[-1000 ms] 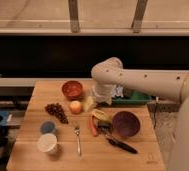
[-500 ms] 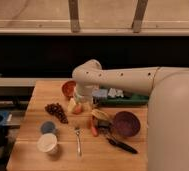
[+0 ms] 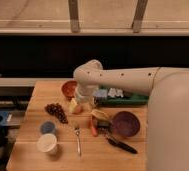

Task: Place fork in paper cup

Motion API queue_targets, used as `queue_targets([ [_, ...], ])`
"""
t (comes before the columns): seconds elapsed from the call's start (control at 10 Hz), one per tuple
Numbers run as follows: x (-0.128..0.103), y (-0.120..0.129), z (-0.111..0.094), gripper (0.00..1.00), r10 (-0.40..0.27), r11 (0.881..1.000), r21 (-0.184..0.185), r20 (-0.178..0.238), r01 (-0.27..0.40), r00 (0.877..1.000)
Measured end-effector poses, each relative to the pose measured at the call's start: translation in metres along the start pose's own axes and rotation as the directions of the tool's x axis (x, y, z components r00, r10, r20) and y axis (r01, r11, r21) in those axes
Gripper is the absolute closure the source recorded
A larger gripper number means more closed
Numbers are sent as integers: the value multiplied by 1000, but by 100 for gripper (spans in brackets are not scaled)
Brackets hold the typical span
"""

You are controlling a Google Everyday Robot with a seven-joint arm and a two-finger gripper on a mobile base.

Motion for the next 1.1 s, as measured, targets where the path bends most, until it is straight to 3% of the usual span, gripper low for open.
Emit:
queue_targets([
  [0.4,11,13,55,20,13,998,-68,-52,-17,999],
  [0.8,15,22,81,20,25,990,-133,-94,-37,995],
  [0.9,15,26,87,20,19,991,-130,-113,-34,993],
  [1.1,16,32,97,20,20,995,-91,-152,-34,988],
])
